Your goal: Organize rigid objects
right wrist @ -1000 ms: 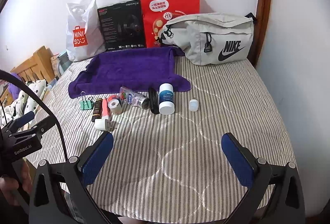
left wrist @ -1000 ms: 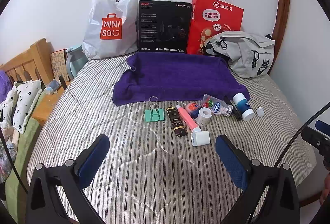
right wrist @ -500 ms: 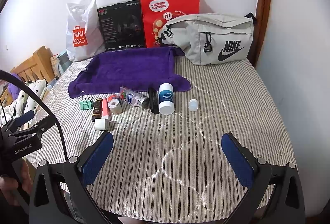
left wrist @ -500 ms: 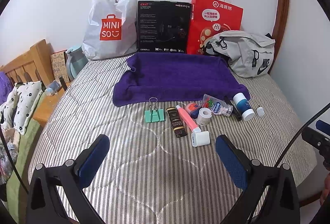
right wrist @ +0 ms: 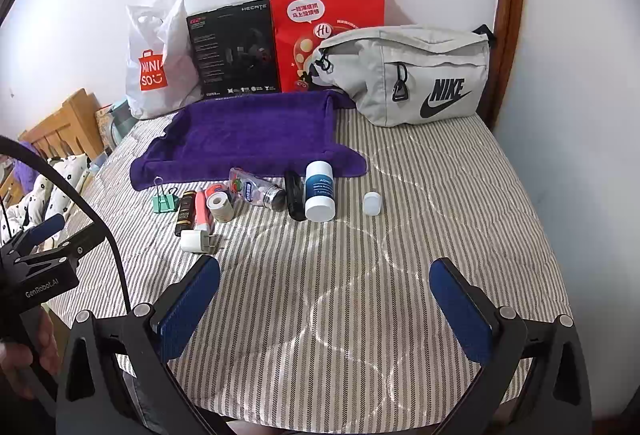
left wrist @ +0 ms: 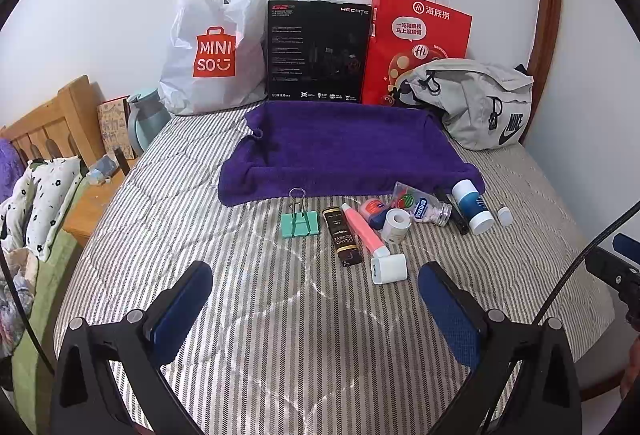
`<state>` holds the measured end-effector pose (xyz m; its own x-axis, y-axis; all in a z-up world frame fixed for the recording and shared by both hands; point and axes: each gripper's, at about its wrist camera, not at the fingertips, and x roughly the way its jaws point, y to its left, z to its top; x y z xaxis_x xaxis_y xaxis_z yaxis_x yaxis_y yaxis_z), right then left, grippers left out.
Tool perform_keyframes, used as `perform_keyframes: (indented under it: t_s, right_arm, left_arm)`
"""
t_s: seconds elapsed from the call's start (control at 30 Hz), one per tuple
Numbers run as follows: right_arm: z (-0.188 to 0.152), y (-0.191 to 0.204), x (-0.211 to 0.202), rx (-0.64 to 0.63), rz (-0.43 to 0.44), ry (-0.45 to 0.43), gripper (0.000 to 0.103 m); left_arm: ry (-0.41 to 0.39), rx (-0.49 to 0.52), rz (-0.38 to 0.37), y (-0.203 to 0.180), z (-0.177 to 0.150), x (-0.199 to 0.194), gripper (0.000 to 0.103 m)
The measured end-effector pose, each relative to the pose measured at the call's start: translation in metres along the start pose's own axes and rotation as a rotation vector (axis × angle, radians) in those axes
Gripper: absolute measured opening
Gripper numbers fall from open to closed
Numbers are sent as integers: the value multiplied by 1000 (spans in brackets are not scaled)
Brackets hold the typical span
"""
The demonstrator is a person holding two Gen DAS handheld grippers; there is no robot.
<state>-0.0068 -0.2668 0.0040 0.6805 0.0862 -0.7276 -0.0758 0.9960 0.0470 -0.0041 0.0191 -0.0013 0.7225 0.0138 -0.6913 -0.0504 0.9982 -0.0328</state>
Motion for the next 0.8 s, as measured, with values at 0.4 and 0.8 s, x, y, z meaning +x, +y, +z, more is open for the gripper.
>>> perform_keyframes:
  t_s: [0.4,0.8]
  right_arm:
    - [-1,-4,1,7,3,2,103]
    - [2,-4,12,-17,14,11,103]
  left_arm:
    - [7,2,0,-1,1,1,103]
    - [31,0,-2,5,5,24,103]
